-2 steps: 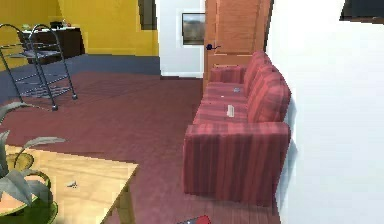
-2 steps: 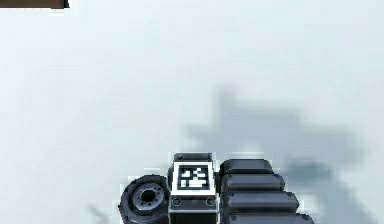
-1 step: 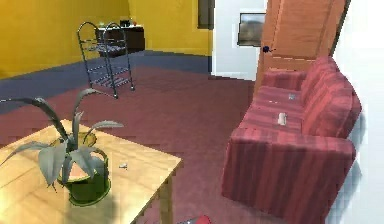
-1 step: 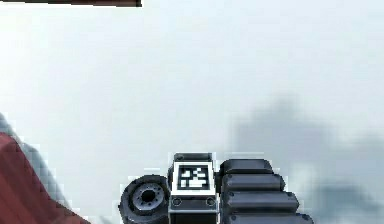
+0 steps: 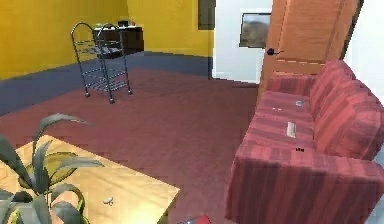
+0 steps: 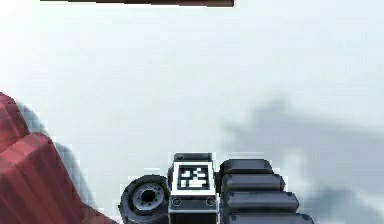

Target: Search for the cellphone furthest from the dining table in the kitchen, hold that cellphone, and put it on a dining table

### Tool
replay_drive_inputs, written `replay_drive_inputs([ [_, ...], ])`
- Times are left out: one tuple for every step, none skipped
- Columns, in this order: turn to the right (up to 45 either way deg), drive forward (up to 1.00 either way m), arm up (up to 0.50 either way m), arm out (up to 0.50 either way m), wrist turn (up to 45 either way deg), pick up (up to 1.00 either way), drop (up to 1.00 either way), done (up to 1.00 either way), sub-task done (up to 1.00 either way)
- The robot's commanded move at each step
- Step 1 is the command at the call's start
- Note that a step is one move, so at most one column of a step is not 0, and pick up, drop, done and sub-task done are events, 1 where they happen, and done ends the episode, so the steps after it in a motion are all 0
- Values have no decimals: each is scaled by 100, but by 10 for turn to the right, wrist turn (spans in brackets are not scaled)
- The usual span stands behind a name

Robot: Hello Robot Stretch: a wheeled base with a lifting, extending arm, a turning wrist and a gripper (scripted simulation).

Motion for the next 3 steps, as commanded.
replay_drive_inputs([
  [450, 0, 0, 0, 0, 0, 0, 0, 0],
  [450, 0, 0, 0, 0, 0, 0, 0, 0],
  [450, 0, 0, 0, 0, 0, 0, 0, 0],
])
